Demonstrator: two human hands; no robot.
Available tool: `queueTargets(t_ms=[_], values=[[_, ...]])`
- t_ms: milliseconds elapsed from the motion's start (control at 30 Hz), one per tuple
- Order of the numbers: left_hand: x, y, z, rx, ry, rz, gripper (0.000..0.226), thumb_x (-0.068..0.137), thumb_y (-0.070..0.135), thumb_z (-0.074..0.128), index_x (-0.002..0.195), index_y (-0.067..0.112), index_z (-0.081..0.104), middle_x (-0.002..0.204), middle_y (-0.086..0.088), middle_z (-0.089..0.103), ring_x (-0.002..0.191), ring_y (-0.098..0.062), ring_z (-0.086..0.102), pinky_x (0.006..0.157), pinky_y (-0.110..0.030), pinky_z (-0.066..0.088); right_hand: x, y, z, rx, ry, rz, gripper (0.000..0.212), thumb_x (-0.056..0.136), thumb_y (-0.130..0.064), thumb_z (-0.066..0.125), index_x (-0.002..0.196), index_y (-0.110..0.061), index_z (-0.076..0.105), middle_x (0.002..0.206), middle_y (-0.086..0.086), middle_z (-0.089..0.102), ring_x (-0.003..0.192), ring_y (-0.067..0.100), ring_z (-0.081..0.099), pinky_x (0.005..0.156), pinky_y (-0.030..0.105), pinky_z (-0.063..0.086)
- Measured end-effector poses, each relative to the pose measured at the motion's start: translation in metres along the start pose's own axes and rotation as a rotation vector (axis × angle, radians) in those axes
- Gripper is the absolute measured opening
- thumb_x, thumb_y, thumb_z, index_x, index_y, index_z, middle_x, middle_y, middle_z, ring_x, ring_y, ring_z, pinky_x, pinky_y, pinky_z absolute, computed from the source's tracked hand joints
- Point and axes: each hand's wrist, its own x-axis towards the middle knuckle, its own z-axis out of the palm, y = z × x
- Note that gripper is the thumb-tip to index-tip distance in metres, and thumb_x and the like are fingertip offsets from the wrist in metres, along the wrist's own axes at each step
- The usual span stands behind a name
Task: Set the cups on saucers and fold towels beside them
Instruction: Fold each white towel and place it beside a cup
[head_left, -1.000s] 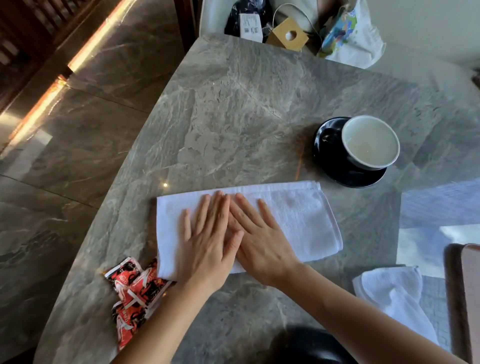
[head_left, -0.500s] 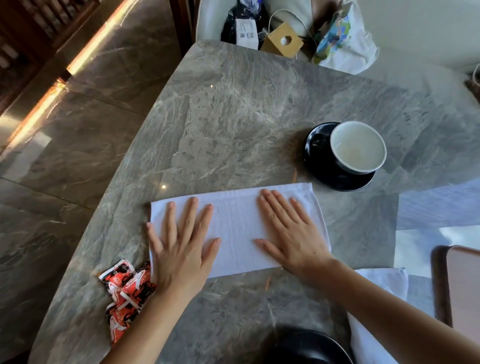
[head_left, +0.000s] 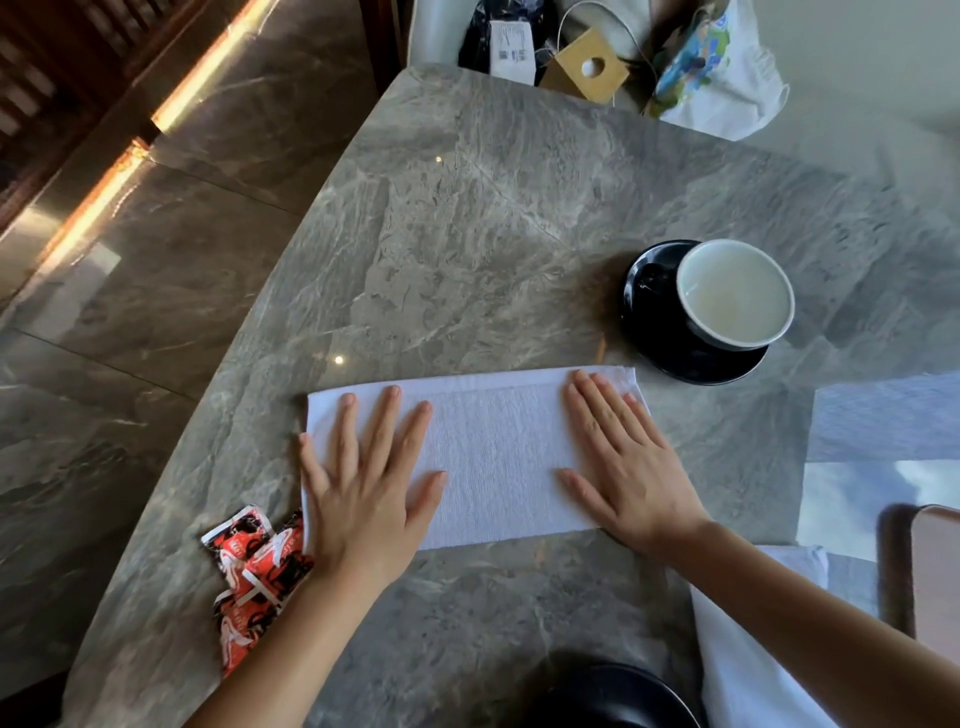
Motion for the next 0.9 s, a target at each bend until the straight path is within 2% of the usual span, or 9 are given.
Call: queueTargets(t_ms=[300, 400, 467, 533, 600, 667, 767, 900], values=[[0.001, 0.0, 0.0, 0.004, -0.011, 0.015, 0.063, 0.089, 0.057, 0.024, 0.146, 0.031, 0.026, 0.157, 0.001, 0.022, 0.145, -0.033, 0.013, 0.107, -0.069, 0.013, 0.0, 0.001, 0.002, 0.007, 0.014, 0.0, 0.074, 0.095, -0.054, 0.026, 0.151, -0.009, 0.012, 0.16, 0.006, 0.01, 0.149, 0.018, 0.004, 0.12, 0.043, 0.008], [0.0, 0.001, -0.003, -0.017, -0.043, 0.006, 0.064, 0.089, 0.058, 0.017, 0.148, 0.033, 0.015, 0.159, 0.003, 0.01, 0.146, -0.032, 0.001, 0.11, -0.068, 0.007, -0.001, 0.0, 0.003, 0.012, 0.004, 0.01, 0.073, 0.094, -0.055, 0.025, 0.152, -0.011, 0.012, 0.161, 0.005, 0.011, 0.149, 0.018, 0.005, 0.12, 0.043, 0.007], [-0.001, 0.005, -0.011, -0.079, -0.042, -0.02, 0.063, 0.091, 0.056, 0.024, 0.148, 0.032, 0.012, 0.16, 0.001, 0.004, 0.146, -0.03, -0.004, 0.111, -0.064, 0.004, -0.001, 0.0, 0.003, 0.015, -0.005, 0.019, 0.074, 0.094, -0.055, 0.025, 0.152, -0.012, 0.011, 0.161, 0.005, 0.01, 0.149, 0.018, 0.004, 0.12, 0.044, 0.008], [-0.012, 0.017, -0.021, -0.184, 0.025, -0.038, 0.065, 0.086, 0.044, 0.052, 0.144, 0.026, 0.031, 0.155, -0.007, 0.025, 0.141, -0.032, 0.021, 0.107, -0.059, 0.022, -0.002, 0.001, 0.003, 0.015, -0.016, 0.024, 0.074, 0.093, -0.056, 0.025, 0.152, -0.014, 0.009, 0.161, 0.004, 0.008, 0.149, 0.018, 0.003, 0.119, 0.045, 0.009], [-0.032, 0.037, -0.026, -0.284, 0.109, -0.024, 0.066, 0.078, 0.039, 0.058, 0.138, 0.024, 0.038, 0.139, -0.005, 0.045, 0.12, -0.027, 0.042, 0.094, -0.048, 0.038, -0.001, -0.001, 0.002, 0.024, -0.017, 0.044, 0.075, 0.092, -0.058, 0.025, 0.152, -0.017, 0.009, 0.161, 0.003, 0.008, 0.149, 0.017, 0.002, 0.119, 0.046, 0.009], [-0.056, 0.056, -0.027, -0.358, 0.089, -0.036, 0.066, 0.076, 0.045, 0.051, 0.137, 0.026, 0.036, 0.127, -0.001, 0.049, 0.11, -0.022, 0.045, 0.087, -0.041, 0.041, -0.003, -0.003, 0.002, 0.042, -0.004, 0.071, 0.074, 0.09, -0.062, 0.025, 0.152, -0.024, 0.01, 0.161, 0.003, 0.008, 0.149, 0.017, 0.002, 0.119, 0.044, 0.007], [-0.077, 0.069, -0.024, -0.374, -0.035, -0.125, 0.069, 0.077, 0.051, 0.046, 0.136, 0.016, 0.041, 0.125, -0.004, 0.056, 0.109, -0.026, 0.054, 0.086, -0.044, 0.047, -0.015, -0.007, 0.0, 0.037, 0.002, 0.13, 0.073, 0.088, -0.067, 0.021, 0.151, -0.033, 0.011, 0.16, -0.001, 0.006, 0.148, 0.018, 0.004, 0.117, 0.037, 0.004], [-0.066, 0.063, -0.019, -0.291, -0.03, -0.131, 0.072, 0.079, 0.053, 0.043, 0.137, 0.011, 0.042, 0.13, -0.007, 0.056, 0.11, -0.031, 0.058, 0.096, -0.054, 0.042, -0.031, -0.01, -0.008, 0.069, 0.019, 0.222, 0.068, 0.087, -0.065, 0.021, 0.148, -0.035, 0.024, 0.156, -0.001, 0.022, 0.14, 0.021, 0.02, 0.105, 0.04, 0.024]])
